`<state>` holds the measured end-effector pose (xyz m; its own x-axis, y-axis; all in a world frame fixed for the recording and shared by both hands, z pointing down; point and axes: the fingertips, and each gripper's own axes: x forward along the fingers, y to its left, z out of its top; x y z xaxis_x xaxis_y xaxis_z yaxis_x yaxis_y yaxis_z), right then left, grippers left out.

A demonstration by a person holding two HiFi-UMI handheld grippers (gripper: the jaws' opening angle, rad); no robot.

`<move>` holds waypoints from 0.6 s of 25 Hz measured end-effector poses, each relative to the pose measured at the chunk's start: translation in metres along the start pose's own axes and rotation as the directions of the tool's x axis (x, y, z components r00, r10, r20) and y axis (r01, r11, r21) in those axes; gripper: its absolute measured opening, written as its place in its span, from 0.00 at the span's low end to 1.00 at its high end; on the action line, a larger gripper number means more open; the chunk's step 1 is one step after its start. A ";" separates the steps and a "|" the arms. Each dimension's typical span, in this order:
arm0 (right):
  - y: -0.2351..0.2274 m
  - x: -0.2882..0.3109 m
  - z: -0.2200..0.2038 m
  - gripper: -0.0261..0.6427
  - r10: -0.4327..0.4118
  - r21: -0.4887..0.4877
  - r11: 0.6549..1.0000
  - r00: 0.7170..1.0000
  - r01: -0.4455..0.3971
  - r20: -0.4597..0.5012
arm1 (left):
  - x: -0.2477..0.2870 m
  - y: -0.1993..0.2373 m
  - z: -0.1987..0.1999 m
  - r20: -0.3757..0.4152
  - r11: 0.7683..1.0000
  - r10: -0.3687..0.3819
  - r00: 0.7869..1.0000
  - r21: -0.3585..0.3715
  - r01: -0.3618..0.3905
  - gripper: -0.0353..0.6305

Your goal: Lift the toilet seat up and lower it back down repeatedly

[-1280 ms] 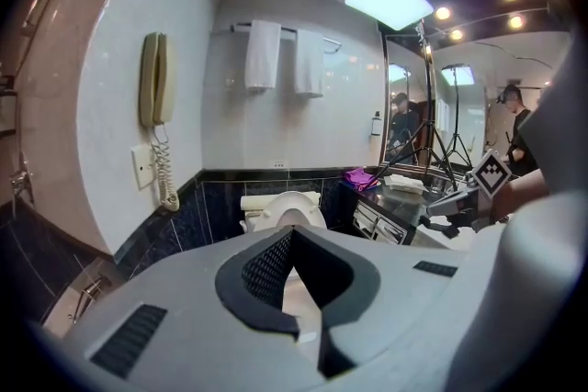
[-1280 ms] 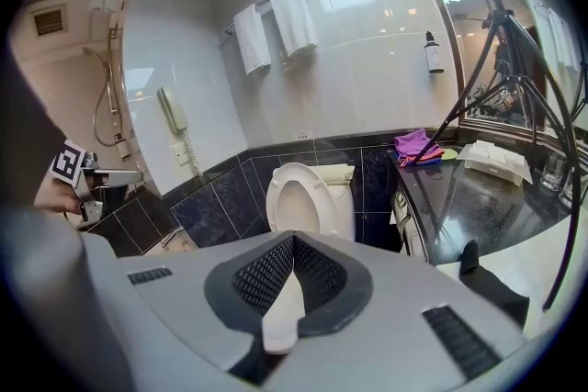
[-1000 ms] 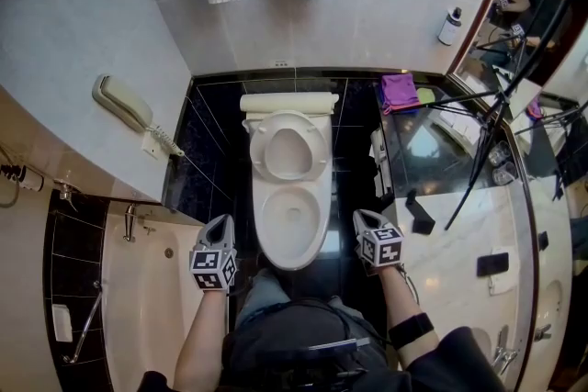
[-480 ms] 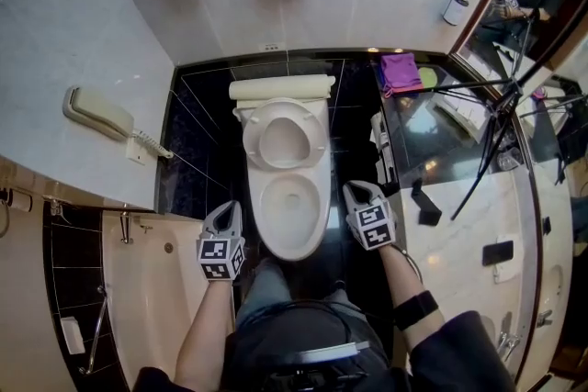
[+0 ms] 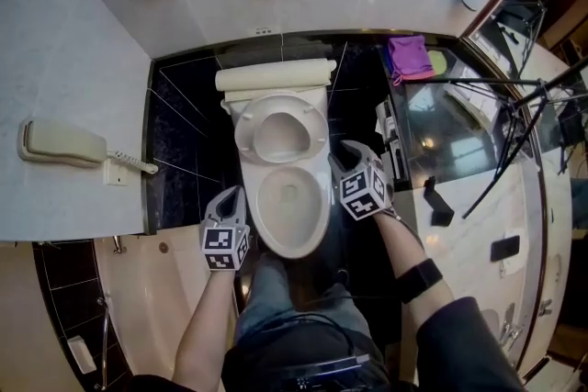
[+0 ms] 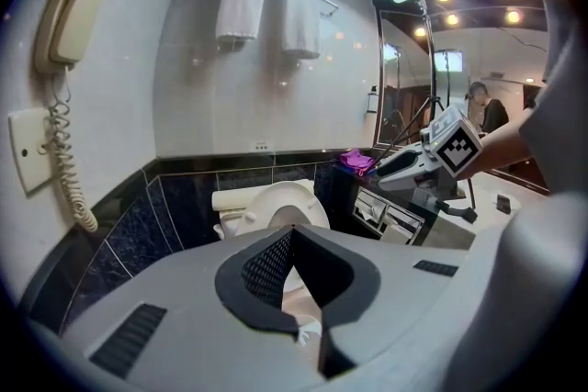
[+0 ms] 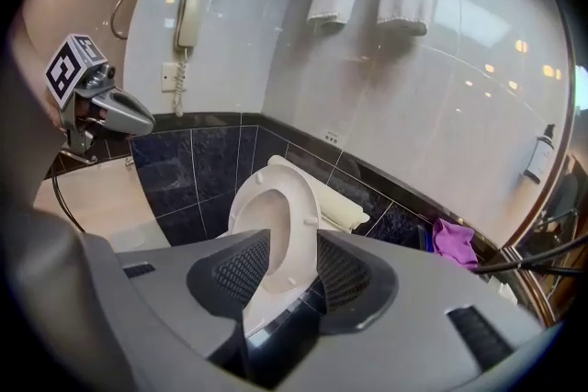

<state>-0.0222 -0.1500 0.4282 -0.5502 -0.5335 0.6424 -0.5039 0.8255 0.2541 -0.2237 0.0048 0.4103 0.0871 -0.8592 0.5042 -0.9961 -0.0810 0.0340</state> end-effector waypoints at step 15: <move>-0.031 0.164 0.025 0.33 0.010 -0.211 0.977 0.999 -0.016 -0.032 | 0.095 0.024 -0.040 -0.048 0.999 -0.040 0.998 0.004 0.040 0.05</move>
<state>-0.1133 -0.2681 0.5080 -0.5338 -0.5192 0.6675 -0.3427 0.8544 0.3905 -0.2402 -0.0584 0.4930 0.1264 -0.8302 0.5429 -0.9918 -0.1175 0.0512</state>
